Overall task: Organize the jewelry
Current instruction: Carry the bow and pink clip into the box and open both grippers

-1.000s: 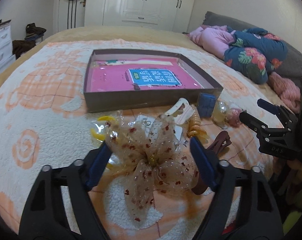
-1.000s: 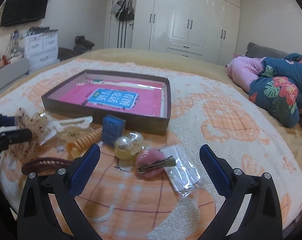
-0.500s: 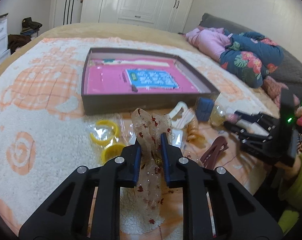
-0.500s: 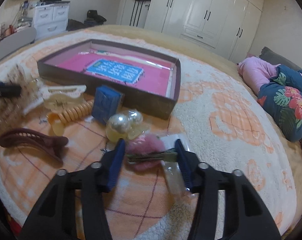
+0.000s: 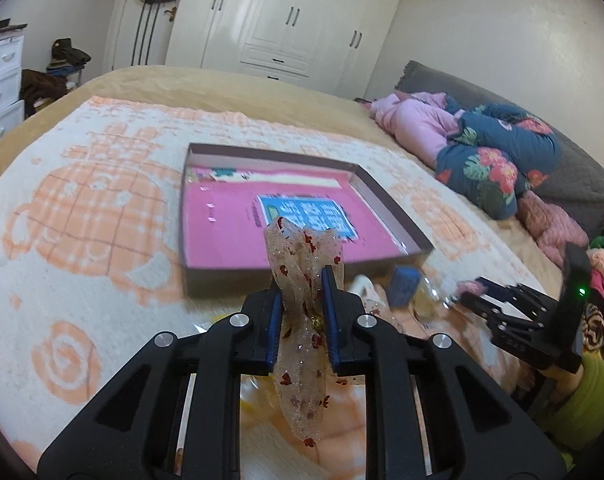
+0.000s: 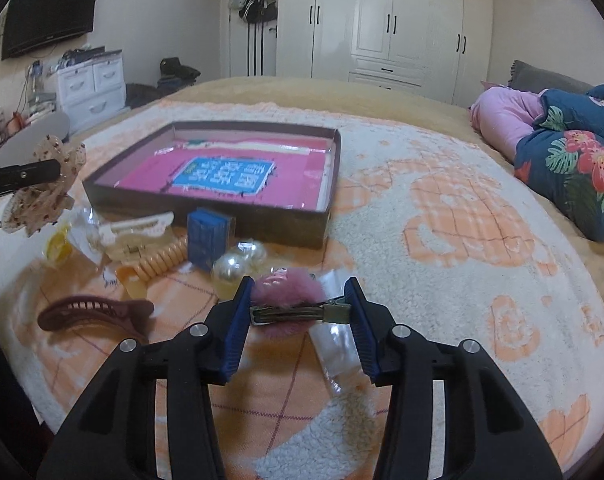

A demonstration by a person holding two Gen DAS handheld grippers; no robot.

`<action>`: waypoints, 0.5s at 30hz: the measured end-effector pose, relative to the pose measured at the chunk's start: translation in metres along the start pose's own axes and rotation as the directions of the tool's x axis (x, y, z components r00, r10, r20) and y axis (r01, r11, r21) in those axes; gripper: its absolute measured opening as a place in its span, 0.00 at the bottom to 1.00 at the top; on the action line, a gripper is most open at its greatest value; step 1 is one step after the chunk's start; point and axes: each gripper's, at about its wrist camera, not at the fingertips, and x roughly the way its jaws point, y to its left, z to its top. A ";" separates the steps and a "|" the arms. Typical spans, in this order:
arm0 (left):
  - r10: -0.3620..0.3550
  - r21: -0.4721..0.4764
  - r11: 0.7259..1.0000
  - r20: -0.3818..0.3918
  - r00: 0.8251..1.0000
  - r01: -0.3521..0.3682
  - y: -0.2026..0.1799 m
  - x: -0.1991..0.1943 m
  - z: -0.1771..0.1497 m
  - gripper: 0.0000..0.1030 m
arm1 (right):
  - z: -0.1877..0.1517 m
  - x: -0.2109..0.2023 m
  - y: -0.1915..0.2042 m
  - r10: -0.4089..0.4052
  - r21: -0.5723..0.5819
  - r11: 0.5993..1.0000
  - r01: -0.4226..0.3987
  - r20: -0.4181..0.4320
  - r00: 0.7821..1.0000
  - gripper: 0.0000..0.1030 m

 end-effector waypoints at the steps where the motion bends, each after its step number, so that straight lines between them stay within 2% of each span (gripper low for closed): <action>1: 0.005 -0.008 1.000 0.006 1.000 -0.005 0.003 0.002 0.004 0.11 | 0.003 0.000 0.000 -0.006 -0.002 1.000 0.006 0.006 1.000 0.43; 15: 0.085 -0.075 0.994 0.022 0.996 -0.083 0.042 0.043 0.051 0.11 | 0.060 0.037 0.005 -0.024 -0.002 1.000 0.024 0.035 0.999 0.43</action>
